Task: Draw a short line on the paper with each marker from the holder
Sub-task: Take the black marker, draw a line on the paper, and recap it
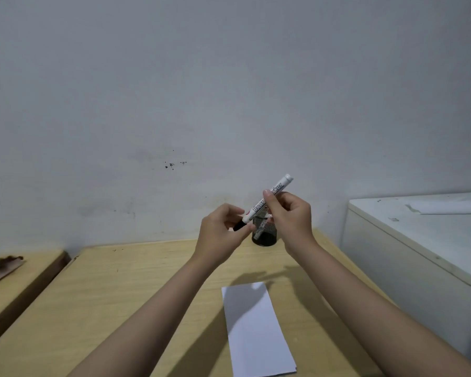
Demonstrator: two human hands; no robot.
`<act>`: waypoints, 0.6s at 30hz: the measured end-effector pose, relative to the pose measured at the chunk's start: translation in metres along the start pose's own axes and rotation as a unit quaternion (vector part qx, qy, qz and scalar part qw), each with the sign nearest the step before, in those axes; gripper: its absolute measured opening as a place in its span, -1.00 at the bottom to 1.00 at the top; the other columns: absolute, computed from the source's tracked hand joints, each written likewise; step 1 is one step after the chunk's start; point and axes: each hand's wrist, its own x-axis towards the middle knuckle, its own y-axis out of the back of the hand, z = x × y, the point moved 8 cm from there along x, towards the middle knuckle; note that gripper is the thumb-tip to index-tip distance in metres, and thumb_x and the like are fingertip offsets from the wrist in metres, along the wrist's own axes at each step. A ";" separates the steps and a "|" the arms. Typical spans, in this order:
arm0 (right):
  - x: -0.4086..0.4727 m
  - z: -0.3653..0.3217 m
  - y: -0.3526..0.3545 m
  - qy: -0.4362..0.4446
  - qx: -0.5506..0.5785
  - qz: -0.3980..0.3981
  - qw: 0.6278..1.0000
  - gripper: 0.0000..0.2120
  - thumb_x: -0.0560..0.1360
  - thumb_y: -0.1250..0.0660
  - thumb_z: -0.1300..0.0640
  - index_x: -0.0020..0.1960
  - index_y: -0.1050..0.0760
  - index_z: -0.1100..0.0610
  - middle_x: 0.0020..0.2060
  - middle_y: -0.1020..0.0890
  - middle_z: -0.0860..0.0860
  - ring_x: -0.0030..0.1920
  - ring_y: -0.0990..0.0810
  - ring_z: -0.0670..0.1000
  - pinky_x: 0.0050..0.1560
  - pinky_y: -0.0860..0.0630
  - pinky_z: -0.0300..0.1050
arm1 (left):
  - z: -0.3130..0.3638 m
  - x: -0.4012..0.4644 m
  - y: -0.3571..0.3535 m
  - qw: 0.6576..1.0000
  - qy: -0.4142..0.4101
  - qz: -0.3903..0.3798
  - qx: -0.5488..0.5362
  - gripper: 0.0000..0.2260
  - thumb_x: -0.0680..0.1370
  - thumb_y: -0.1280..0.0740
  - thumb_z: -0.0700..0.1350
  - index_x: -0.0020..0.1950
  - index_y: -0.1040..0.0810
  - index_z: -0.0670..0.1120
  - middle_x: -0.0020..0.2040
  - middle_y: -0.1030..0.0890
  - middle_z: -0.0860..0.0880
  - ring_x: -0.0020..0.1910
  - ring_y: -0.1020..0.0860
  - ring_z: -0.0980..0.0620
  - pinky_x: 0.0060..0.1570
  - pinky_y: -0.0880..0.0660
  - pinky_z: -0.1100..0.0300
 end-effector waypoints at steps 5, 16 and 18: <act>-0.013 0.007 -0.013 -0.041 0.014 -0.064 0.997 -0.69 0.47 -0.41 0.01 -0.23 -0.55 0.27 -0.45 -0.53 0.02 -0.44 -0.47 -0.03 -0.34 -0.48 -0.10 | -0.004 -0.010 0.010 1.000 -0.006 0.005 0.005 -0.89 0.36 -0.49 -0.21 -0.14 -0.68 -0.09 -0.27 -0.68 0.05 -0.27 -0.62 0.12 -0.14 -0.53 0.25; -0.028 0.030 -0.027 -0.067 0.018 -0.097 0.993 -0.75 0.50 -0.38 0.09 -0.32 -0.59 0.16 -0.50 -0.52 0.01 -0.49 -0.45 -0.03 -0.28 -0.48 -0.07 | 0.003 -0.015 0.004 0.976 -0.128 -0.064 0.163 -0.87 0.49 -0.32 -0.25 -0.03 -0.63 -0.16 -0.20 -0.69 -0.09 -0.22 -0.61 -0.05 -0.15 -0.54 -0.01; -0.032 0.033 -0.027 -0.071 0.034 -0.084 0.993 -0.76 0.50 -0.38 0.10 -0.29 -0.58 0.20 -0.46 -0.54 0.03 -0.49 -0.45 -0.06 -0.27 -0.49 -0.07 | 0.003 -0.015 0.003 0.972 -0.136 -0.075 0.178 -0.85 0.49 -0.29 -0.28 -0.03 -0.63 -0.17 -0.23 -0.67 -0.06 -0.23 -0.60 -0.03 -0.19 -0.52 0.08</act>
